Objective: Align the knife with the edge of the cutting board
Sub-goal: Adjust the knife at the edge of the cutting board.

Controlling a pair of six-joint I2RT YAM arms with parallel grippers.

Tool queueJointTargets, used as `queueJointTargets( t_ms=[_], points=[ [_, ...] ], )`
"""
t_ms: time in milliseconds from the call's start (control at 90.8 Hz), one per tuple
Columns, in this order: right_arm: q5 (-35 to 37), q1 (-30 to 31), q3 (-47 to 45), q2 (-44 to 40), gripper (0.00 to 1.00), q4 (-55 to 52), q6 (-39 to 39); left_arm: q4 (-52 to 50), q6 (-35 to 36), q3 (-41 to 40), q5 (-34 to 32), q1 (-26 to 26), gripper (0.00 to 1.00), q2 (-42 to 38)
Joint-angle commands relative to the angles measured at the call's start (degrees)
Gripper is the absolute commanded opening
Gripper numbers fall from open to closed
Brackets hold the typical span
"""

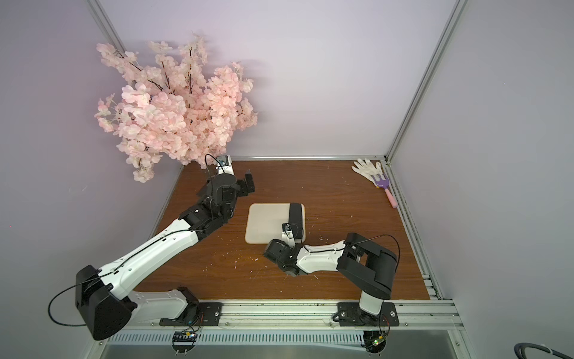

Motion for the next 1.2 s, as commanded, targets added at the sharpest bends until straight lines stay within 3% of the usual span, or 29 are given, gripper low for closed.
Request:
queueJointTargets(
  t_ms=[0,396,1189],
  points=[
    [0.9,0.0,-1.1,-0.7,0.33,-2.6,1.1,0.6,0.4,-0.3,-0.3,0.8,1.00,0.4],
    [4.8,1.1,0.5,0.0,0.18,-7.7,7.4,0.5,0.1,-0.2,0.1,1.0,1.00,0.4],
    [6.8,1.8,3.1,2.1,0.19,-8.1,8.9,0.5,-0.1,-0.2,0.4,1.2,1.00,0.2]
  ],
)
